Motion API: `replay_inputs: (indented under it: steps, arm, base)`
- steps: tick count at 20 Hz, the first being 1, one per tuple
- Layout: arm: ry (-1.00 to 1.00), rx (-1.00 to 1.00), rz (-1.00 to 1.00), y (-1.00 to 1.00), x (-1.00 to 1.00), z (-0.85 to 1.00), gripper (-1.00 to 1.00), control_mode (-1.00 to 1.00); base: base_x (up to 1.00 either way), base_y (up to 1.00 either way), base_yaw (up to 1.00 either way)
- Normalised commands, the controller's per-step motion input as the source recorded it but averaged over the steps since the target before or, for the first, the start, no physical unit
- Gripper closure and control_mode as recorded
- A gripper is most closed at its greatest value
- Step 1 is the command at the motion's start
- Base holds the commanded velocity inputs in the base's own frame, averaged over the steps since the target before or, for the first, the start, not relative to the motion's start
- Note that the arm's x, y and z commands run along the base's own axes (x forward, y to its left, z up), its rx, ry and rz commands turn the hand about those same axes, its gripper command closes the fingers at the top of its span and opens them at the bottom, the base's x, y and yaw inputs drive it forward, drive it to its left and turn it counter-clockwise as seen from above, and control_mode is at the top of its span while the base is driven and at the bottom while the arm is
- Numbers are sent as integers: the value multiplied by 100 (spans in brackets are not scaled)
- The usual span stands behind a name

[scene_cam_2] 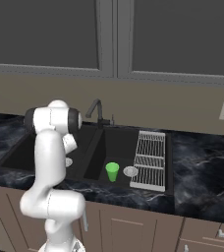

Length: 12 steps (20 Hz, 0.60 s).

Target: Move any existing items from the left basin to the right basin for drying. Then move the measuring cup from the counter to the left basin of the sink for washing.

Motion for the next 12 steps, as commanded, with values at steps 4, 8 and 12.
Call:
replay_inputs:
  steps: [4,8,12]
  arm:
    - [-11,-3,-2,16,-15,-61,100,-100]
    - [-16,-4,-3,22,-43,-60,100,-100]
    - [-14,-3,-3,22,-39,-57,100,-100]
  base:
    - [0,0,0]
    - [0,0,0]
    - [0,0,0]
